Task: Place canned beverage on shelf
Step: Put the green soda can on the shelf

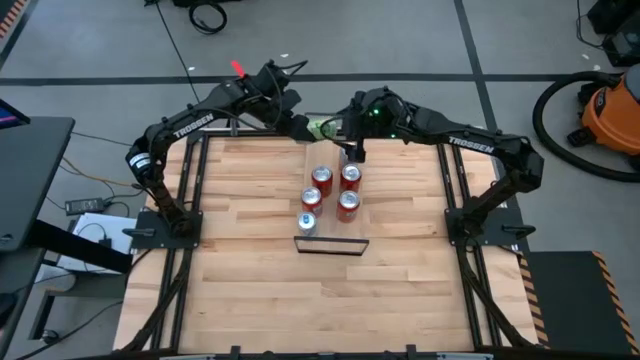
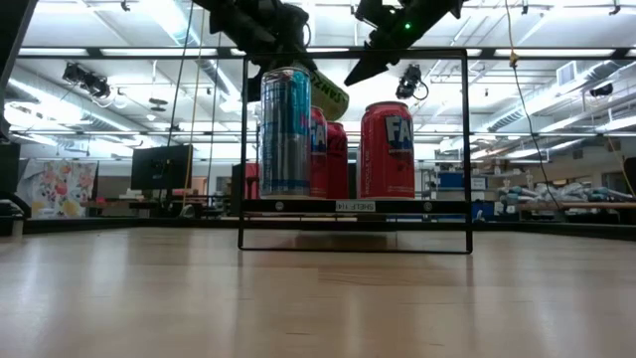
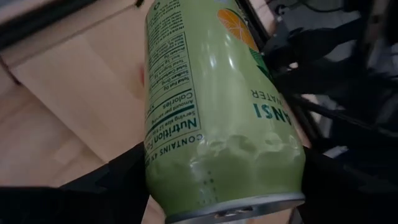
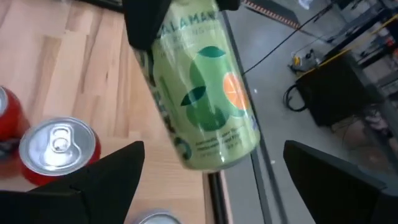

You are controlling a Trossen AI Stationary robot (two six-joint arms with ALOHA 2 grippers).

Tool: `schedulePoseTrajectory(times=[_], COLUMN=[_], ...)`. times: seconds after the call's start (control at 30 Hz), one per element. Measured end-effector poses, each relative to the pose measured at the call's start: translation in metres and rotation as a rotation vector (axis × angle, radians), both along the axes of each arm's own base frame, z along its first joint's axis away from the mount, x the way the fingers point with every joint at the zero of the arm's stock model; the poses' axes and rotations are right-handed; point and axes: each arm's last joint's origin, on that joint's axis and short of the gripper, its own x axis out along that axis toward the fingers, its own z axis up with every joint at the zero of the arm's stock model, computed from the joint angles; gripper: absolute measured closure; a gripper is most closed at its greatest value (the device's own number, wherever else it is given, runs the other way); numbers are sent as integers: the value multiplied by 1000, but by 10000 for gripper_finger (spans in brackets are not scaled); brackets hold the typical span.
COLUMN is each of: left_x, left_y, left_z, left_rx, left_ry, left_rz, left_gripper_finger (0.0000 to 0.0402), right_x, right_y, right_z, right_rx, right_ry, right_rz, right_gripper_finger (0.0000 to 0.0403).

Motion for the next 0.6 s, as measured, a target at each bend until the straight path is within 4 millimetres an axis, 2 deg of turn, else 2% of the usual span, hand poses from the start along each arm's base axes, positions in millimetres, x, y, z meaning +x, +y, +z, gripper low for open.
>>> schedulePoseTrajectory(times=[0.27,0.6], left_x=[2,13], left_y=[-2,-9], left_z=[1,7], left_rx=[-56,-23], left_ry=[-30,-120], left_rz=[-20,-85], left_gripper_finger=[84,84], right_x=[9,19], right_y=[-1,-3], right_z=[-5,-14], right_rx=[-14,-15], right_ry=[-10,-11], right_rz=[33,72], right_gripper_finger=[3,3])
